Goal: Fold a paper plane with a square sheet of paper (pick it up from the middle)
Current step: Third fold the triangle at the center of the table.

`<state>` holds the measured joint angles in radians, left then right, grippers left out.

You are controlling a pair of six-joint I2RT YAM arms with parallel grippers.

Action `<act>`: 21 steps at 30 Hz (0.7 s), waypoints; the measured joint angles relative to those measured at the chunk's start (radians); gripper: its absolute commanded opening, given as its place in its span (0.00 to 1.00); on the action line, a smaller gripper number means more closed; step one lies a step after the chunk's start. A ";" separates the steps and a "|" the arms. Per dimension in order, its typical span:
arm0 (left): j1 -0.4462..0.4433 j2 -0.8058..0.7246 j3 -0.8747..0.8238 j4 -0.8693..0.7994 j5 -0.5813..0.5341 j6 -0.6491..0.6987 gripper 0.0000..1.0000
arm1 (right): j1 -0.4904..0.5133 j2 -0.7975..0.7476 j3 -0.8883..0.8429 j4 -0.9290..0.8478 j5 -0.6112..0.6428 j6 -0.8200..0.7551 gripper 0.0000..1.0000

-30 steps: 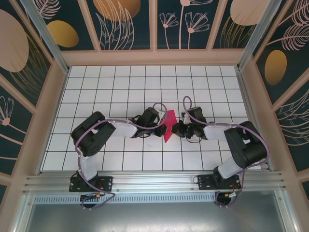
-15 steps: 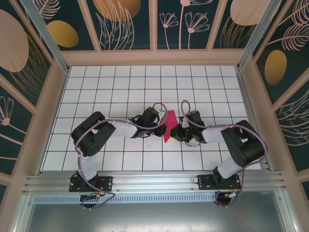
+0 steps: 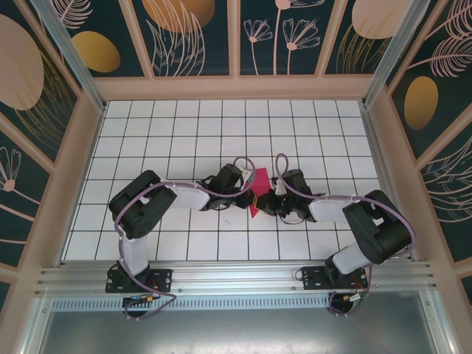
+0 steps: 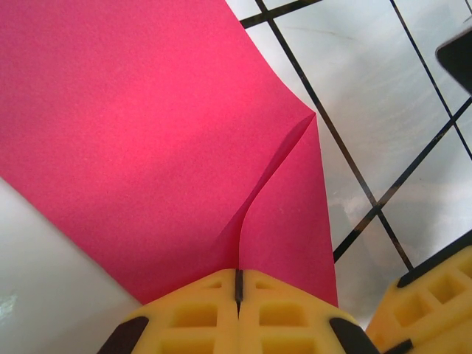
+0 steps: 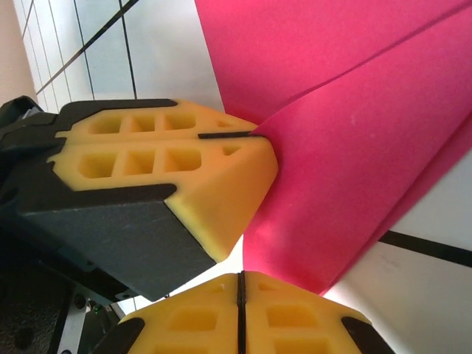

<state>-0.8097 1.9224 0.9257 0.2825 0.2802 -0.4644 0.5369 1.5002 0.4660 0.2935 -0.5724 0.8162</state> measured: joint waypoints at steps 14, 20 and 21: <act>0.000 0.000 0.000 -0.001 -0.001 0.000 0.00 | 0.026 0.059 -0.069 0.144 -0.005 0.084 0.10; 0.000 0.000 0.000 0.000 -0.003 0.000 0.00 | 0.033 0.040 -0.069 0.133 0.005 0.084 0.10; 0.000 0.000 0.000 0.000 -0.003 0.000 0.00 | 0.034 0.029 -0.069 0.126 0.006 0.084 0.10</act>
<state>-0.8097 1.9224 0.9257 0.2821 0.2768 -0.4644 0.5709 1.5295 0.3965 0.4198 -0.5659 0.9005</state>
